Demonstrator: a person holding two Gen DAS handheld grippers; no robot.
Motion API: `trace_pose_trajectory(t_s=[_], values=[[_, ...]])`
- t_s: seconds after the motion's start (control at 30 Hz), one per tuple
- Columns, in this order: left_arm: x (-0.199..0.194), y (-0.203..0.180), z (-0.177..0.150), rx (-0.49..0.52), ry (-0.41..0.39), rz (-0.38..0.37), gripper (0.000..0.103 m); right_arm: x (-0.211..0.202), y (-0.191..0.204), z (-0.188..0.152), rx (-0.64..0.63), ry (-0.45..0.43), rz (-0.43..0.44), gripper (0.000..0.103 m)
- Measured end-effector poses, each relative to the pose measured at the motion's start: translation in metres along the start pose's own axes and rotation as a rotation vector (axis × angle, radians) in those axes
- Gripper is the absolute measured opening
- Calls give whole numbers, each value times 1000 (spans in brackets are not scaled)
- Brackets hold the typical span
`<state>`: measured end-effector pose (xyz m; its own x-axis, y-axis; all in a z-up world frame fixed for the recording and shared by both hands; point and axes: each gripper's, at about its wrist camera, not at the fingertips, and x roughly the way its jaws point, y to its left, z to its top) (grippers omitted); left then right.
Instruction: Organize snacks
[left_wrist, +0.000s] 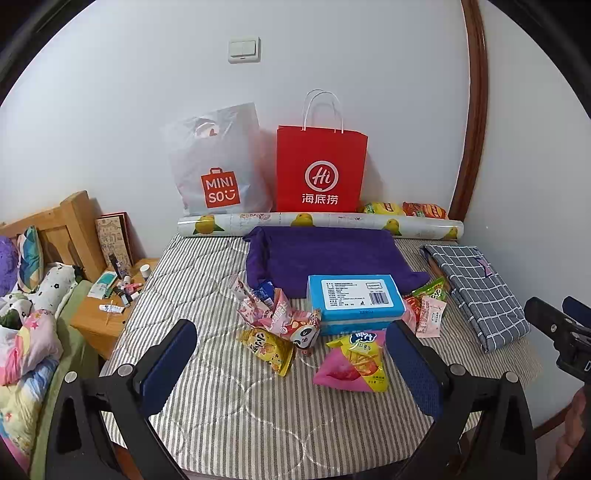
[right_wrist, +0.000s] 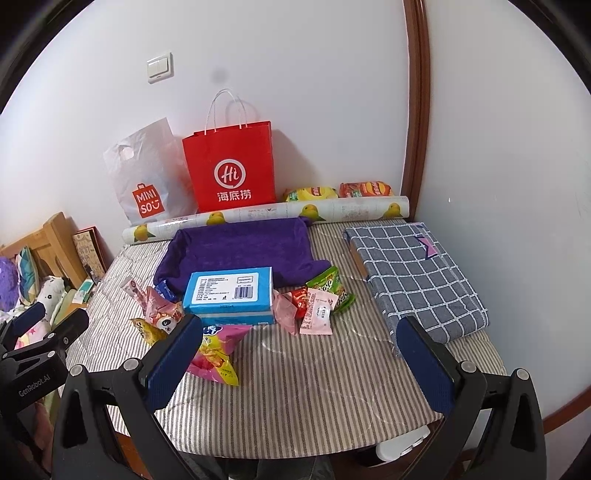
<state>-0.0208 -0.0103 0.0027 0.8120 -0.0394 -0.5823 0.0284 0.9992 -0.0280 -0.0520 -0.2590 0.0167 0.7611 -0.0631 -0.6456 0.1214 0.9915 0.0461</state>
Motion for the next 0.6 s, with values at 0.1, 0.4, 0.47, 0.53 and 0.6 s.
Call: trace_pose_trajectory(t_s=[0.1, 0.4, 0.47, 0.53, 0.6], values=[[-2, -1, 1, 4, -2, 2, 103, 0, 0, -1, -2, 0, 0, 103], [-5, -2, 1, 11, -6, 6, 103, 0, 3, -2, -8, 0, 4, 103], [-6, -1, 2, 10, -5, 6, 103, 0, 4, -1, -14, -3, 2, 103], [-6, -1, 2, 14, -7, 2, 103, -1, 5, -1, -15, -7, 1, 103], [-5, -2, 3, 15, -5, 4, 103, -1, 6, -1, -13, -10, 3, 103]])
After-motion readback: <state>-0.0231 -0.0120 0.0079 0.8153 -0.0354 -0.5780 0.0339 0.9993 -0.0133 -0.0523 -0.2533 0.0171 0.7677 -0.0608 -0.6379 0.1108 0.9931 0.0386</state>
